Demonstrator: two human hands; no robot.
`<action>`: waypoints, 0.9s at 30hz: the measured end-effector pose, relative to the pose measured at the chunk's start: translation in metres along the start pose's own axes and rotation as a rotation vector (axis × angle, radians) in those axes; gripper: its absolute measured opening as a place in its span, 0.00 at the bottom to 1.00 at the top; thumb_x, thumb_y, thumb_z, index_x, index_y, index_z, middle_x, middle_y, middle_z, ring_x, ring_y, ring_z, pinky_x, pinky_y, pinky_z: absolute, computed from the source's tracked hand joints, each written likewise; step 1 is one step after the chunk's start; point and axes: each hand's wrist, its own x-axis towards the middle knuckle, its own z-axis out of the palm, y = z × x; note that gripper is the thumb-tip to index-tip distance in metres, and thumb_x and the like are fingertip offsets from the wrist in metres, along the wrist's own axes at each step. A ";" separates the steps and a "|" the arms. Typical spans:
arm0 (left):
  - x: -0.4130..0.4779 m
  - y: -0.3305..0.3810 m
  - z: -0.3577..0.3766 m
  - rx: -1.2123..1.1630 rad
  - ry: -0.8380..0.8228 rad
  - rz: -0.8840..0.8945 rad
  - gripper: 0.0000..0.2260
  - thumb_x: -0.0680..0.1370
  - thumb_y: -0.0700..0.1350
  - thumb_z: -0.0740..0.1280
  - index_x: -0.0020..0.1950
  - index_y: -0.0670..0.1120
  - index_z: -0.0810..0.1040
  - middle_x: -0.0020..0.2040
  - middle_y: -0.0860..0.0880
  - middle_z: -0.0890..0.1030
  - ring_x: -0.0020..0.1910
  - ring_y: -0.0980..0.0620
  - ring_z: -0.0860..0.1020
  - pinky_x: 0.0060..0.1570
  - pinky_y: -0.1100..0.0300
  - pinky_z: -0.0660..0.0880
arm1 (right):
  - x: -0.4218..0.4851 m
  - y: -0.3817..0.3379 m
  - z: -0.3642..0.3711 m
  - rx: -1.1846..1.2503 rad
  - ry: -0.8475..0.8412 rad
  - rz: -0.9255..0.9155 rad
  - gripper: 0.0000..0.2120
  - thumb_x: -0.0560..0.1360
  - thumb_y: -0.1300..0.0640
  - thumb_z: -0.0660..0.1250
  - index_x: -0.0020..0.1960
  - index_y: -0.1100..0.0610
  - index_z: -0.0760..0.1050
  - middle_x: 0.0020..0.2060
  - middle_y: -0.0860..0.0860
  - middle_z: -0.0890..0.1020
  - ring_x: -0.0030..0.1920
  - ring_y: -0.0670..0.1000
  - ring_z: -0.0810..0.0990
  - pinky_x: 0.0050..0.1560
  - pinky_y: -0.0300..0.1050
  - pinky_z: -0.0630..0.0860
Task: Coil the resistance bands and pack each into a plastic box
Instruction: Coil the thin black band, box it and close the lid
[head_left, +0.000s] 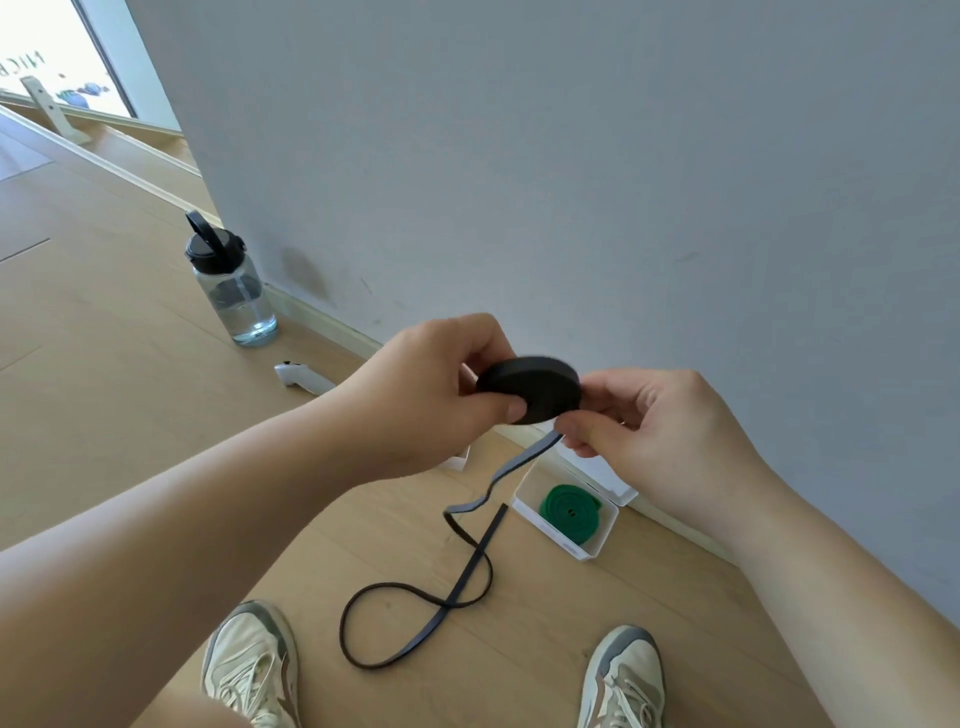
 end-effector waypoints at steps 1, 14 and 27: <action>0.000 0.001 -0.002 -0.051 0.012 -0.016 0.07 0.76 0.48 0.76 0.47 0.57 0.79 0.42 0.54 0.85 0.40 0.55 0.84 0.46 0.51 0.84 | 0.000 0.000 0.000 0.040 0.004 0.025 0.10 0.77 0.59 0.74 0.49 0.43 0.86 0.37 0.45 0.88 0.40 0.45 0.87 0.55 0.49 0.84; -0.005 0.002 0.001 -0.291 -0.144 -0.083 0.07 0.78 0.41 0.74 0.51 0.47 0.77 0.50 0.50 0.87 0.45 0.53 0.88 0.52 0.49 0.85 | 0.002 0.001 0.000 0.237 0.032 -0.009 0.10 0.76 0.61 0.75 0.49 0.45 0.87 0.37 0.50 0.89 0.40 0.52 0.89 0.54 0.55 0.85; 0.002 -0.001 0.008 0.222 -0.030 0.164 0.06 0.78 0.44 0.72 0.52 0.55 0.80 0.45 0.57 0.81 0.45 0.60 0.78 0.47 0.59 0.77 | -0.001 0.004 0.007 -0.111 0.041 -0.119 0.09 0.74 0.58 0.77 0.51 0.47 0.87 0.34 0.41 0.85 0.37 0.38 0.82 0.38 0.25 0.73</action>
